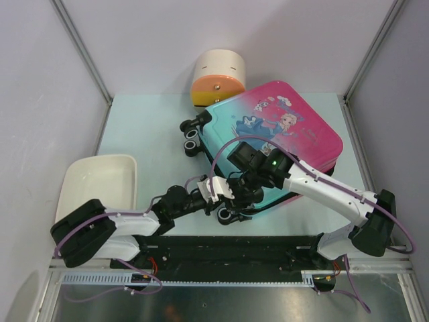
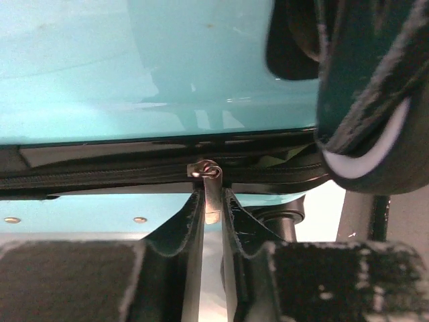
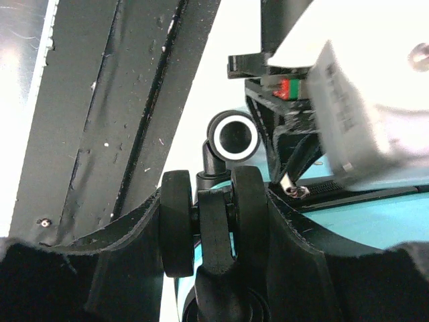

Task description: Open, take out, and arrange the luggage

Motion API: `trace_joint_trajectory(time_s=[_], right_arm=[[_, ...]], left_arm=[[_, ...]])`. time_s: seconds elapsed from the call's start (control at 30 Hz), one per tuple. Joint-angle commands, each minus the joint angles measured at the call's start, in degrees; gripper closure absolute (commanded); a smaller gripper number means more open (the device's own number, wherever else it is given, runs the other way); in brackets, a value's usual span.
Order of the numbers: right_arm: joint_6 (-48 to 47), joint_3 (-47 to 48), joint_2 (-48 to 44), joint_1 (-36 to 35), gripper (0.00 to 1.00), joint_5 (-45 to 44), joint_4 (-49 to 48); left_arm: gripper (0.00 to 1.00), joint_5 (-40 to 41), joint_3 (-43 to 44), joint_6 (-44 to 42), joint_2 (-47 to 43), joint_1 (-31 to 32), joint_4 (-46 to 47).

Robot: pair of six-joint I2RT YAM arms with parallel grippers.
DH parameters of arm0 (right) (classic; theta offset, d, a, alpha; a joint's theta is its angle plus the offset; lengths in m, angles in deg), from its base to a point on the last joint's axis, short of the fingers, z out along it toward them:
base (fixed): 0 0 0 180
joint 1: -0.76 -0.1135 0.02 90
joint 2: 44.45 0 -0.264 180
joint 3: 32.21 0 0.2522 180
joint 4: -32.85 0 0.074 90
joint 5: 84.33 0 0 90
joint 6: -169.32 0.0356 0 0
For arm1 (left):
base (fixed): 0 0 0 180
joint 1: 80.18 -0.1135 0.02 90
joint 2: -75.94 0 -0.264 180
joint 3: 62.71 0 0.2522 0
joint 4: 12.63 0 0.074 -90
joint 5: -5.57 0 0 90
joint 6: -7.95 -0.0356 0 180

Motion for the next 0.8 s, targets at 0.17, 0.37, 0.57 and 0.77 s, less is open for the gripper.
trace_joint_trajectory(time_s=[0.17, 0.37, 0.57, 0.77], right_arm=[[2.90, 0.43, -3.79, 2.00, 1.00, 1.56, 2.78], [2.64, -0.45, -4.58, 2.26, 1.00, 1.04, 3.57], [2.72, -0.80, -5.38, 2.17, 1.00, 0.86, 3.23], [3.07, -0.80, -5.38, 2.26, 1.00, 1.13, 2.61]], left_arm=[[0.92, -14.23, 2.98, 15.88, -2.70, -13.37, -2.41], [1.00, -19.79, 4.65, 27.66, -1.56, -17.16, -2.41], [0.98, -19.19, 4.92, 31.02, -1.72, -22.78, -2.76], [0.96, -12.68, 4.74, 21.18, -5.42, -23.14, -9.96]])
